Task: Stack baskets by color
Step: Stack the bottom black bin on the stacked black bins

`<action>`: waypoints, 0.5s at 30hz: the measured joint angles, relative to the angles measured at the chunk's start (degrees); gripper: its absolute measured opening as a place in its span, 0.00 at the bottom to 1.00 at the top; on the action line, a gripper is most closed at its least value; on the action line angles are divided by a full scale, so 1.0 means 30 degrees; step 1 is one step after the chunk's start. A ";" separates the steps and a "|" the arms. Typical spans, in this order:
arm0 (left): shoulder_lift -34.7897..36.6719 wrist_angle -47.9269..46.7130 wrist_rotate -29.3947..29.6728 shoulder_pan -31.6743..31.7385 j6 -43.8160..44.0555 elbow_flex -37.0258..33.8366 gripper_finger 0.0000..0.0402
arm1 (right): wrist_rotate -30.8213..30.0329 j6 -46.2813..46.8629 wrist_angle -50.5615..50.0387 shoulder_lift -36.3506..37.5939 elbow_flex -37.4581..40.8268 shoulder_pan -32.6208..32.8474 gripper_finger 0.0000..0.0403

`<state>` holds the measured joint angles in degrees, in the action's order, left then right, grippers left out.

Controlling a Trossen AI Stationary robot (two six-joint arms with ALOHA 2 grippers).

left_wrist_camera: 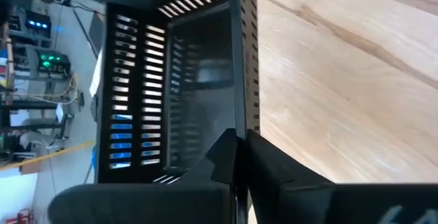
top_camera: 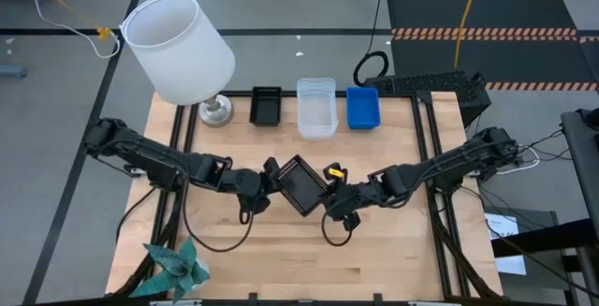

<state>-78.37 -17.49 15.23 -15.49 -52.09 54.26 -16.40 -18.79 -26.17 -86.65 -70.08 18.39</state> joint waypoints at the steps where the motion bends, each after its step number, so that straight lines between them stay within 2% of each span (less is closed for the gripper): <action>1: 0.0000 0.0110 0.0007 0.0000 -0.0083 0.0000 0.07 | 0.0048 -0.0070 -0.0027 0.0000 0.0000 0.0014 0.14; 5: 0.0000 0.0559 0.0567 0.0015 0.0488 0.0000 0.08 | 0.0221 -0.0679 -0.0078 0.0000 0.0000 0.0022 0.04; 9: 0.0000 0.1361 0.1049 0.0051 0.4350 -0.0006 0.10 | 0.0257 -0.1049 -0.0027 0.0013 0.0007 0.0036 0.02; 12: 0.0000 0.1580 0.1947 0.0051 0.7414 -0.0007 0.16 | -0.0007 -0.1102 0.0087 0.0145 0.0007 0.0032 0.02; 15: 0.0000 0.1854 0.2977 0.0051 0.9463 -0.0007 0.25 | -0.0348 -0.1088 0.0114 0.0448 0.0017 0.0022 0.02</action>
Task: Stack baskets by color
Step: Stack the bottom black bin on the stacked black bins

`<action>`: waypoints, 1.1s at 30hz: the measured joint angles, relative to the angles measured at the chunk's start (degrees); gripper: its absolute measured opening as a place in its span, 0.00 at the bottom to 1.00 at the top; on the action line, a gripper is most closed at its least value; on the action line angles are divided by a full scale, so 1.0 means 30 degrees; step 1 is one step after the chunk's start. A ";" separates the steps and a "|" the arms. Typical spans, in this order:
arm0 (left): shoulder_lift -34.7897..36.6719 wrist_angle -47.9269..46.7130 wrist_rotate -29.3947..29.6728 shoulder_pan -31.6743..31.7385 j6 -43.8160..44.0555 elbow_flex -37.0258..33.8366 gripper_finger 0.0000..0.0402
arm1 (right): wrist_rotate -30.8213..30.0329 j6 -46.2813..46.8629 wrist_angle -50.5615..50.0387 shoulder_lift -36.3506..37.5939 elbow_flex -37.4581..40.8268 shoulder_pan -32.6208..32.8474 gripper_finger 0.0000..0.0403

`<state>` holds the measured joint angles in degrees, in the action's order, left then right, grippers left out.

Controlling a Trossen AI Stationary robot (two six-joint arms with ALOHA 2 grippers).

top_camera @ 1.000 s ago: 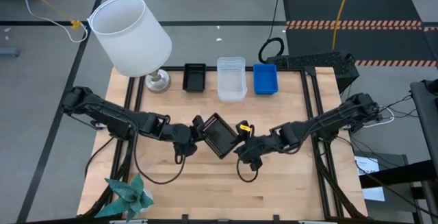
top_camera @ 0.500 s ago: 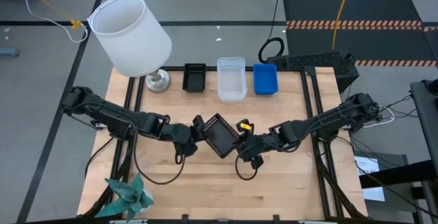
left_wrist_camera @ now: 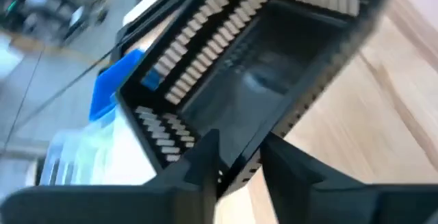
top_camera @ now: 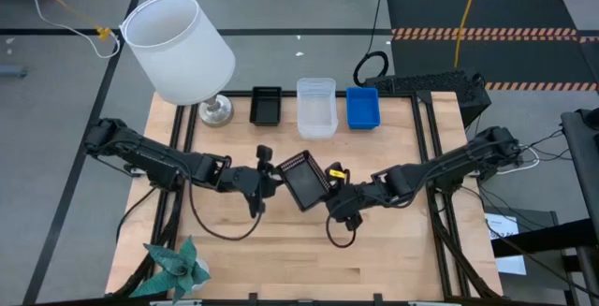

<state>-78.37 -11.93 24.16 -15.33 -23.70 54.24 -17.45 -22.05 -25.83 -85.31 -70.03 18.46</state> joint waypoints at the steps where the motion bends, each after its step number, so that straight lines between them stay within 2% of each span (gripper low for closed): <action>1: 0.0000 0.0028 0.0381 0.0000 0.0727 0.0000 0.29 | -0.0354 0.0024 -0.0033 0.0165 0.0005 0.0000 0.02; 7: 0.0227 0.0232 0.0543 -0.0073 0.3344 0.0131 0.48 | -0.1269 0.0474 -0.0149 0.1158 0.0012 -0.0058 0.02; 13: 0.0850 0.0043 0.0490 -0.0147 0.5821 0.0976 0.56 | -0.1576 0.0819 -0.0089 0.1434 0.0012 -0.0360 0.02; 16: 0.1011 -0.0061 0.0533 -0.0189 0.6758 0.1605 0.57 | -0.2462 0.1085 -0.0047 0.1346 0.0005 -0.0781 0.02; 20: 0.1059 0.0060 0.1528 -0.0153 0.6180 0.2942 0.55 | -0.3389 0.1255 -0.0096 0.1278 0.0005 -0.1321 0.02; 23: 0.1078 0.0138 0.1417 -0.0217 0.6342 0.3768 0.53 | -0.4159 0.1344 0.0096 0.1300 0.0005 -0.1584 0.02; 30: 0.0629 0.0143 0.1549 -0.0823 0.5883 0.3889 0.53 | -0.7723 0.0777 0.1407 0.0600 0.0005 -0.1710 0.02; 33: 0.0266 0.0262 0.1582 -0.0875 0.4884 0.3886 0.53 | -0.8019 0.0129 0.2157 0.0043 0.0005 -0.1834 0.02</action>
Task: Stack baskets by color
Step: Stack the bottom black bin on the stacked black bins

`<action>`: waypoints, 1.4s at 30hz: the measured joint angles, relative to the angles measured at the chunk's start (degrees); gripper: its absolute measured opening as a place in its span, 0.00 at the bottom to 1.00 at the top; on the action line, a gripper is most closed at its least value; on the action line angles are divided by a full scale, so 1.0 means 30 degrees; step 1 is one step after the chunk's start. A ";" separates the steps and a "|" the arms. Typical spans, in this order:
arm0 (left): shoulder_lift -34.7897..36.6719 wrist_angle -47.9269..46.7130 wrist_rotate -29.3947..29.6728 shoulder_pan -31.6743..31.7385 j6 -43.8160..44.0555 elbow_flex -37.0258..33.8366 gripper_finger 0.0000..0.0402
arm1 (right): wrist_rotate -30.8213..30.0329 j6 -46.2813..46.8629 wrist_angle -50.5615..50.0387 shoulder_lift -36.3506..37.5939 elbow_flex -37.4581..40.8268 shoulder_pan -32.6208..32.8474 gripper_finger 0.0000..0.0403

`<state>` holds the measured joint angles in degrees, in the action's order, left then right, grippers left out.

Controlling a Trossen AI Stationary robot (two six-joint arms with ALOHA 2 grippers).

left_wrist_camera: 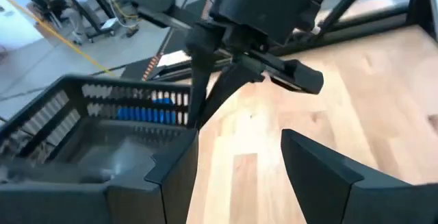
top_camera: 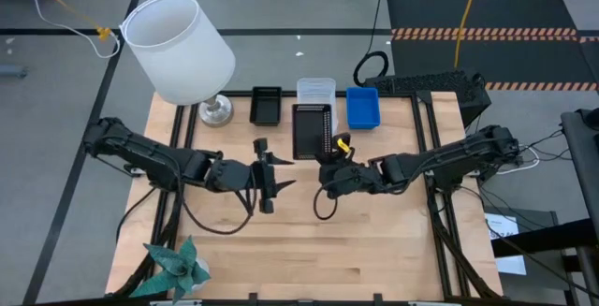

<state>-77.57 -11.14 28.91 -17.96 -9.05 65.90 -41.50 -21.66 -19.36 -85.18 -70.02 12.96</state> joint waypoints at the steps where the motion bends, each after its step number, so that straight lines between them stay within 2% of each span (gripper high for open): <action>1: -0.0157 0.0102 0.0035 -0.0035 -0.0300 -0.0003 0.53 | -0.0031 -0.0204 0.0276 -0.0168 0.0000 -0.0059 0.02; 4: -0.0825 -0.0005 0.0347 -0.0059 -0.1590 0.0348 0.53 | -0.0183 -0.0685 0.0685 -0.0604 0.0000 -0.0140 0.02; 9: -0.2484 -0.0862 0.2466 -0.0043 -0.3767 0.1059 0.54 | -0.0201 -0.1037 0.1214 -0.0914 0.0000 -0.0301 0.02; 14: -0.4356 -0.1036 0.4622 0.0366 -0.3956 0.1702 0.62 | -0.0201 -0.1023 0.1380 -0.0877 0.0000 -0.0330 0.02; 18: -0.5261 -0.0996 0.5272 0.0952 -0.3729 0.2237 0.68 | -0.0183 -0.1023 0.1379 -0.0877 0.0000 -0.0301 0.02; 21: -0.5673 -0.1224 0.5226 0.1281 -0.3240 0.2625 0.68 | -0.0179 -0.1028 0.1335 -0.0879 0.0000 -0.0301 0.02; 25: -0.5846 -0.2071 0.4392 0.1453 -0.2627 0.2962 0.60 | -0.0179 -0.1030 0.1314 -0.0885 0.0000 -0.0301 0.02; 34: -0.5854 -0.2250 0.4379 0.1466 -0.2793 0.2962 0.34 | -0.0135 -0.1030 0.1233 -0.0892 0.0000 -0.0294 0.02; 42: -0.5854 -0.2265 0.4416 0.1480 -0.3292 0.2962 0.15 | -0.0069 -0.1085 0.1164 -0.0892 0.0000 -0.0286 0.03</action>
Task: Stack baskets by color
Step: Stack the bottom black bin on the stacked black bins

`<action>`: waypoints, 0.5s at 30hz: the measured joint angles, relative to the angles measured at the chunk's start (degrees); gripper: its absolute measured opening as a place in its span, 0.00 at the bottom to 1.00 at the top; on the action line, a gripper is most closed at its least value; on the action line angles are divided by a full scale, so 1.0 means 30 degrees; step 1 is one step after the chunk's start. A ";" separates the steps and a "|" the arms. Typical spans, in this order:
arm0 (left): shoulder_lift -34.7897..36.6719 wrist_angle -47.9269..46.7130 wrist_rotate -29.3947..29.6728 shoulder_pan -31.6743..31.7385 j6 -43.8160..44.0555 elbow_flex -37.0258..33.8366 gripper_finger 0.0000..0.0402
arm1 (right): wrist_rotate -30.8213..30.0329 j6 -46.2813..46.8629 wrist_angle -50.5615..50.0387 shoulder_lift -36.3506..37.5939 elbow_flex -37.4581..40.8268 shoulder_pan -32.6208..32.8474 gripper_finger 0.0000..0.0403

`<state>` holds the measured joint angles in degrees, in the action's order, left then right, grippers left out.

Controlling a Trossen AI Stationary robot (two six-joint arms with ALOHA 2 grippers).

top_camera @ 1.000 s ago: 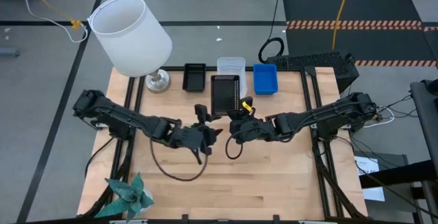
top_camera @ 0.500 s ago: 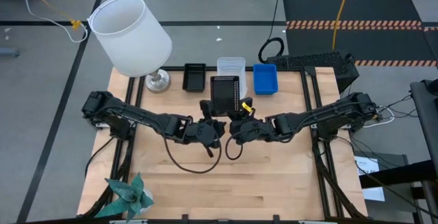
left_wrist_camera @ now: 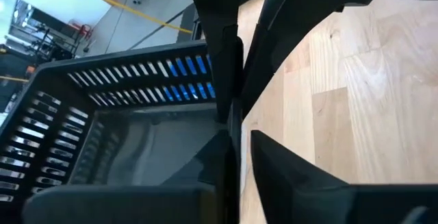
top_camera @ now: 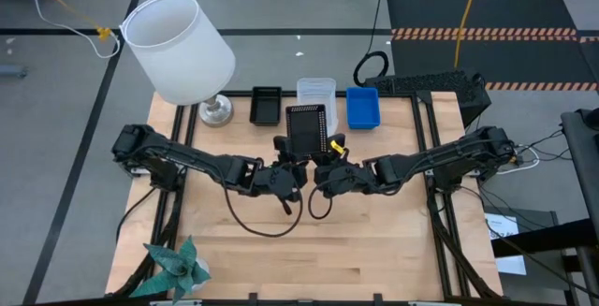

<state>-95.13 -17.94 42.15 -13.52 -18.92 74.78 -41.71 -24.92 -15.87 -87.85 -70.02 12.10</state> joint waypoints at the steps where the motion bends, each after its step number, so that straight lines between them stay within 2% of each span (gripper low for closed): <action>1: 0.0000 -0.0008 0.0011 0.0000 -0.0058 0.0000 0.13 | 0.0014 -0.0010 -0.0003 0.0000 0.0000 0.0007 0.03; 6: 0.0000 -0.0240 0.0005 0.0000 -0.0151 0.0007 0.04 | 0.0135 -0.0365 -0.0057 0.0000 0.0000 0.0028 0.03; 9: 0.0000 -0.0528 -0.0171 -0.0014 -0.0151 0.0007 0.02 | 0.1141 -0.0724 -0.0331 0.0000 0.0000 0.0116 0.05; 15: 0.0000 -0.1094 -0.0183 0.0015 -0.0019 0.0000 0.06 | 0.1612 -0.1074 0.0066 0.0047 0.0000 0.0430 0.20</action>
<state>-95.13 -21.22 41.60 -13.47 -18.98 74.78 -36.88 -28.14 -15.67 -87.71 -70.02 13.39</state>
